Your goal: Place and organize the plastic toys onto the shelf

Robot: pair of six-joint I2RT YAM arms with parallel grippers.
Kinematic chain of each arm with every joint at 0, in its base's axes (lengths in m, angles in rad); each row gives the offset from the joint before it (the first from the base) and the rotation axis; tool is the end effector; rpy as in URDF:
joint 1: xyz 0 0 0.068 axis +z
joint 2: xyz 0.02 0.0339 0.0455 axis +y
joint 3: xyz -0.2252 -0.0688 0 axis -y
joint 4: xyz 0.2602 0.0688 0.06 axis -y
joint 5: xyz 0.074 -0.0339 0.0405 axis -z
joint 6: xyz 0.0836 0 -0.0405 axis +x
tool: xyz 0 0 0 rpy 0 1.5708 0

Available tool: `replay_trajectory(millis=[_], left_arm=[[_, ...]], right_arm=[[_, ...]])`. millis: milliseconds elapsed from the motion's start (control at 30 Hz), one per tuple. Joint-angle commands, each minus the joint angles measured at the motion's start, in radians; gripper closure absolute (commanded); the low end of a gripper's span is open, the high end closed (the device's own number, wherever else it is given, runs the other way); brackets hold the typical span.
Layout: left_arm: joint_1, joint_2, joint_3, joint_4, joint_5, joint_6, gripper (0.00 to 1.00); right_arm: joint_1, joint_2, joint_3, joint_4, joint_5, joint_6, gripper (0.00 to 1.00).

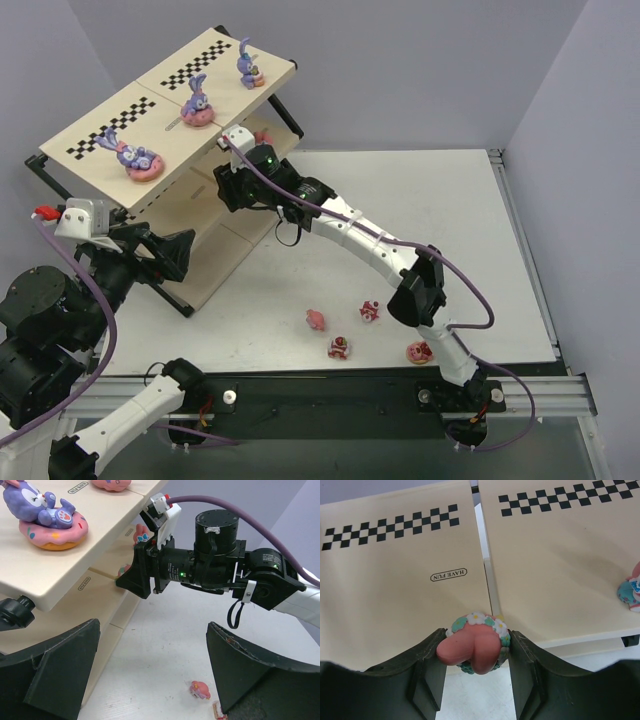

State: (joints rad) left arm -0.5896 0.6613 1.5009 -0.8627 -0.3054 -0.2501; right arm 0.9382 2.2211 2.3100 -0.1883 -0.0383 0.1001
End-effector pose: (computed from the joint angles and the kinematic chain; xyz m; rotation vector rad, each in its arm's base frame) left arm 0.1179 -0.0486 0.4820 0.0329 1.6076 -0.4099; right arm 0.3326 0.4591 0.3600 -0.7338 1.5734 0.8085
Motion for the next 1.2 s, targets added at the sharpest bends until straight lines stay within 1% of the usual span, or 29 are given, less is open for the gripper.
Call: replay_trajectory(millis=[0, 267, 633, 933, 1167], left_arm=[[-0.003, 0.000, 0.027, 0.008, 0.008, 0.008, 0.03], [-0.003, -0.008, 0.024, 0.008, 0.002, 0.003, 0.03], [-0.003, -0.009, 0.015, 0.008, -0.003, 0.003, 0.03], [-0.003, -0.009, 0.013, 0.011, -0.008, 0.005, 0.03], [-0.003, -0.008, 0.016, 0.013, -0.009, 0.009, 0.03]], right_arm=[[-0.019, 0.017, 0.051, 0.066, 0.031, -0.043, 1.00], [-0.053, 0.026, 0.060, 0.093, 0.012, -0.048, 1.00], [-0.064, 0.057, 0.075, 0.079, -0.037, -0.050, 0.94], [-0.062, 0.045, 0.068, 0.070, -0.061, -0.034, 0.85], [-0.061, 0.038, 0.063, 0.072, -0.052, -0.022, 0.75]])
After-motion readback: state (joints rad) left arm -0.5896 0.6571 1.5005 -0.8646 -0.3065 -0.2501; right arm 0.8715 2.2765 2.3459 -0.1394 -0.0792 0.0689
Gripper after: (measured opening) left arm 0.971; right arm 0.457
